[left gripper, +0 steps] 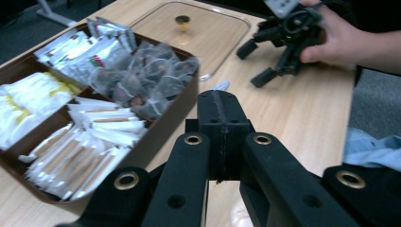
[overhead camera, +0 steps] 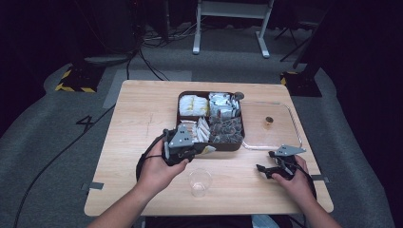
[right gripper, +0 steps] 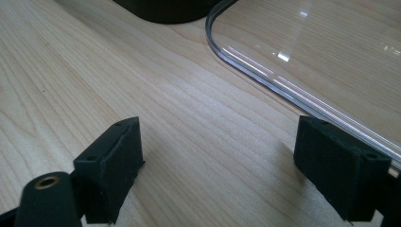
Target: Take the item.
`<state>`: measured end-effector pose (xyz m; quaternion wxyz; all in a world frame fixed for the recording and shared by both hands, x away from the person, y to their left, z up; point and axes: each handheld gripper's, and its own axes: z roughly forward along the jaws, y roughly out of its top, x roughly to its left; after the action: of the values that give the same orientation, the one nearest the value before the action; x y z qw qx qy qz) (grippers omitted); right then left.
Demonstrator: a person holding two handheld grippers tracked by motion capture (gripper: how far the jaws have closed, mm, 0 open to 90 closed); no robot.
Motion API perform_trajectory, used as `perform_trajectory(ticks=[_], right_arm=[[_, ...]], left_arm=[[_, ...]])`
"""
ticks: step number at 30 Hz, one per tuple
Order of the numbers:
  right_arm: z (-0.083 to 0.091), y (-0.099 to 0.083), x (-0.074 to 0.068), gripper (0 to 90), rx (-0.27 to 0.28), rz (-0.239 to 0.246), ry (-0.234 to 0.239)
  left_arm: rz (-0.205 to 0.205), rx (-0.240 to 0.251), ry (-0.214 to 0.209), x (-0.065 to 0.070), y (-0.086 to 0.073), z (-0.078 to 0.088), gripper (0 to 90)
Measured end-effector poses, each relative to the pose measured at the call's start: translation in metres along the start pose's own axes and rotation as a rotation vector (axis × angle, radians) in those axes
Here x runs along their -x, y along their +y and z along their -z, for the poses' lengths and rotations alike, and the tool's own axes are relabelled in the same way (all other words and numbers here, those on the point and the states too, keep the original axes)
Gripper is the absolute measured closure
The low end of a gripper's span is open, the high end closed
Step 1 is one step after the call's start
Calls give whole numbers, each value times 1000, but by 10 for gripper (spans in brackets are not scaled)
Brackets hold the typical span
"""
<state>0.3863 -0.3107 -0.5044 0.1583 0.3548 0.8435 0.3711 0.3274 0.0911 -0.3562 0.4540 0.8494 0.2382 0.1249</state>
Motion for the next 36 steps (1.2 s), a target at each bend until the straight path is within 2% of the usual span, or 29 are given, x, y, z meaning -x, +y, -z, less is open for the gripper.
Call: perform_trajectory(ticks=[5, 10, 26, 31, 32, 34, 36], right_arm=[[0, 0, 0, 164, 0, 1, 0], [0, 0, 0, 164, 0, 0, 0], [0, 0, 0, 164, 0, 0, 0], [0, 0, 0, 164, 0, 0, 0], [0, 0, 0, 164, 0, 0, 0], [0, 0, 0, 164, 0, 0, 0], [0, 0, 0, 164, 0, 0, 0]], left_arm=[[-18, 7, -31, 20, -8, 2, 900], [-21, 14, -53, 30, -14, 4, 900], [15, 14, -80, 32, -40, -2, 900], [9, 21, -102, 31, -45, -4, 900], [14, 16, -101, 30, -47, -5, 890], [34, 17, -99, 29, -50, -5, 792], [75, 24, -110, 30, -52, -6, 690]])
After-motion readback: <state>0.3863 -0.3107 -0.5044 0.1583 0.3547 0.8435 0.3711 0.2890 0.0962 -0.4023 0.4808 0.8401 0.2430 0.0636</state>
